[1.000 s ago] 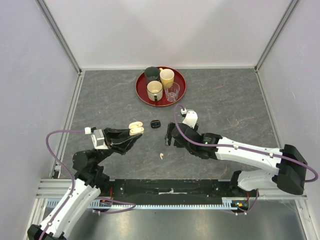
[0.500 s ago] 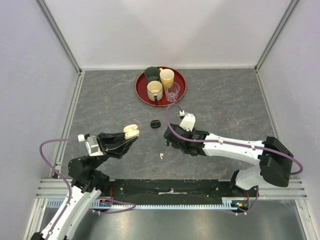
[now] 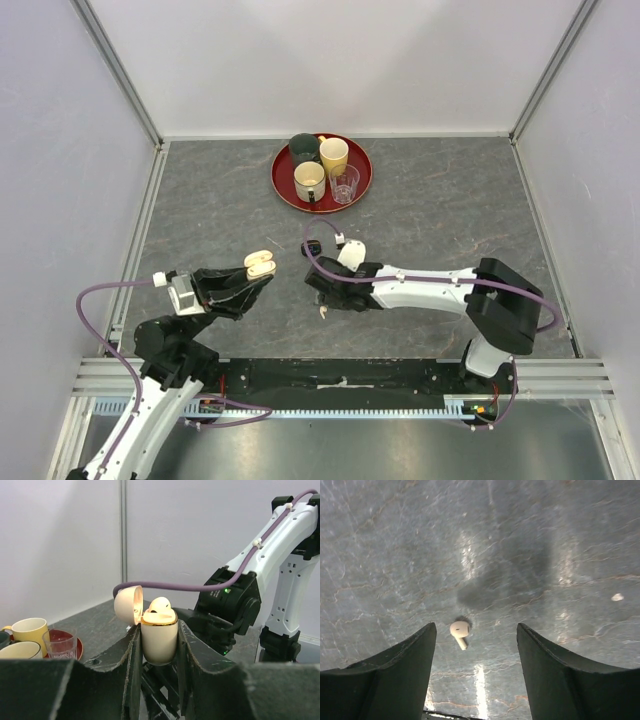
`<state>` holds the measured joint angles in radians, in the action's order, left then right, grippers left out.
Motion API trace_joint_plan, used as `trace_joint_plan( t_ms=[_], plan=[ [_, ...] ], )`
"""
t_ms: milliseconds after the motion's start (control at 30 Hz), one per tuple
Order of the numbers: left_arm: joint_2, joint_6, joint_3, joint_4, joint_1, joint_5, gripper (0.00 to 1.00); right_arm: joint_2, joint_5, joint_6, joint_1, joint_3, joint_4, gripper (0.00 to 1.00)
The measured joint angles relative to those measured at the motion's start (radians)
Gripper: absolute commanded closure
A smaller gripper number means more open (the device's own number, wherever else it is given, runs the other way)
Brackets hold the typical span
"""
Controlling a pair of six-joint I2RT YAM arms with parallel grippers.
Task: Insert the wireless bluetooth earbuds into the charging case
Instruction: Pick up the earbud from the center of the board.
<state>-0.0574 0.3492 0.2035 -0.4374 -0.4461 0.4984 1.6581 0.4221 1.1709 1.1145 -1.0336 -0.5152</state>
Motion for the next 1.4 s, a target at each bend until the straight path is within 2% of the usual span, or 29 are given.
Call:
trace_joint_plan(
  t_ms=[300,767,1100,1400],
  plan=[
    [0.045,-0.009,0.0,0.064,0.0,-0.016,0.98,0.074,-0.034,0.025,0.062,-0.041,0.006,0.46],
    [0.047,-0.022,0.0,0.107,0.0,-0.027,0.98,0.114,-0.025,0.048,0.06,-0.046,0.006,0.5],
    [0.047,-0.023,0.0,0.107,0.0,-0.027,0.98,0.148,-0.025,0.047,0.059,-0.074,0.008,0.6],
    [0.047,-0.023,0.0,0.107,0.0,-0.044,0.98,0.151,-0.025,0.048,0.057,-0.075,0.012,0.64]
  ],
)
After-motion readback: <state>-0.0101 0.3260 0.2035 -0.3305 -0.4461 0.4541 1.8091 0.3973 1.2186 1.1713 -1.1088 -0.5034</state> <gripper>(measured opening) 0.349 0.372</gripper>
